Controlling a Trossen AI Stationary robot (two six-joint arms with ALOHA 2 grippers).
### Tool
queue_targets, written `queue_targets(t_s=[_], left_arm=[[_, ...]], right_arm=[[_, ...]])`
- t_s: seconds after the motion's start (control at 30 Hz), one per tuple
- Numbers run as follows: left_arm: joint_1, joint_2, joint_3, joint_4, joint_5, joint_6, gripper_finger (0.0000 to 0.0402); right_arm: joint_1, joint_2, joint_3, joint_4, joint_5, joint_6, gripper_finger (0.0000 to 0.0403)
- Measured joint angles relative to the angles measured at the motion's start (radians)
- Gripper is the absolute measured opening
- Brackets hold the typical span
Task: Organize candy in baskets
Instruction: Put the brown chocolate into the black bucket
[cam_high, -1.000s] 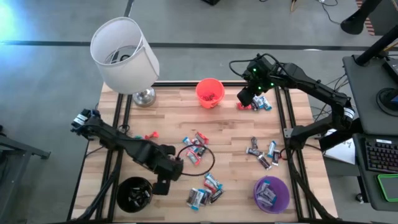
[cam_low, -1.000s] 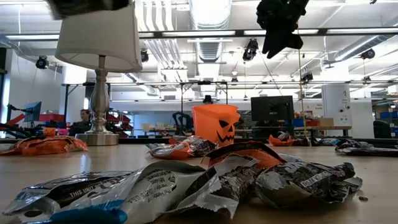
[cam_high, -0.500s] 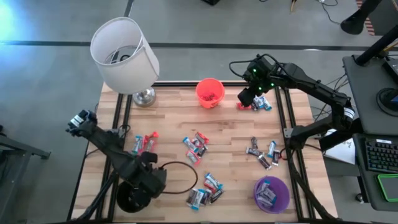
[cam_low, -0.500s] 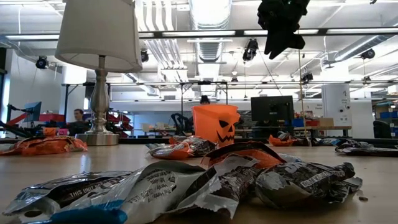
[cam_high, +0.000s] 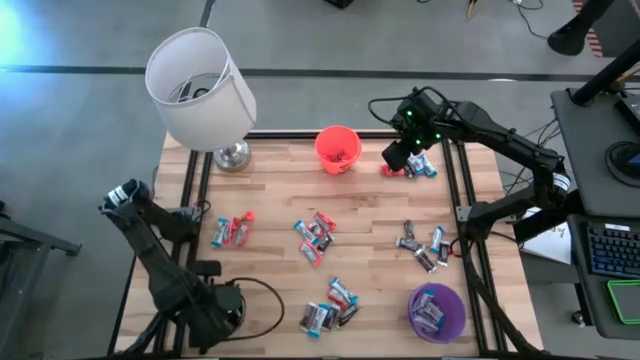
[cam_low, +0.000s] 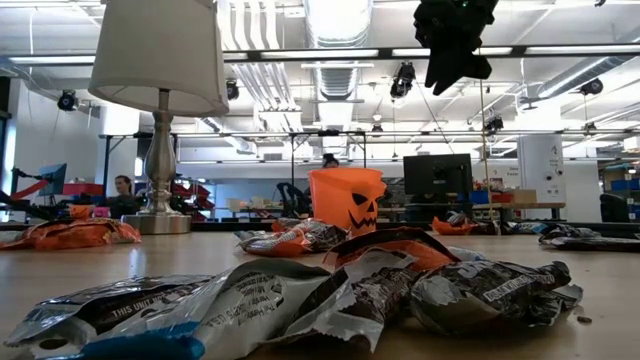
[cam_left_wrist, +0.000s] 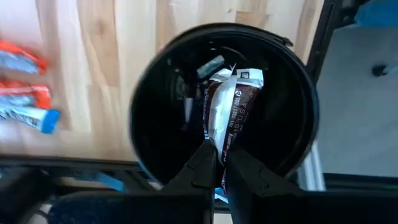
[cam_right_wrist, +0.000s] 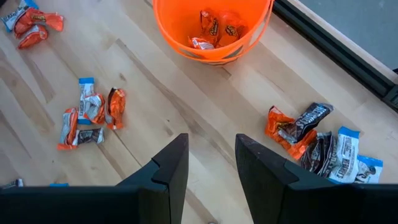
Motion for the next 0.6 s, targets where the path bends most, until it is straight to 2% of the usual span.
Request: queue_targets(t_s=[0.33, 0.6], left_arm=[[-0.038, 0.000, 0.000, 0.054, -0.001, -0.134, 0.0007], [-0.038, 0.000, 0.000, 0.056, -0.001, -0.222, 0.0058]], right_arm=[[0.000, 0.000, 0.000, 0.000, 0.000, -0.009, 0.0123], [0.000, 0.000, 0.000, 0.000, -0.001, -0.036, 0.0123]])
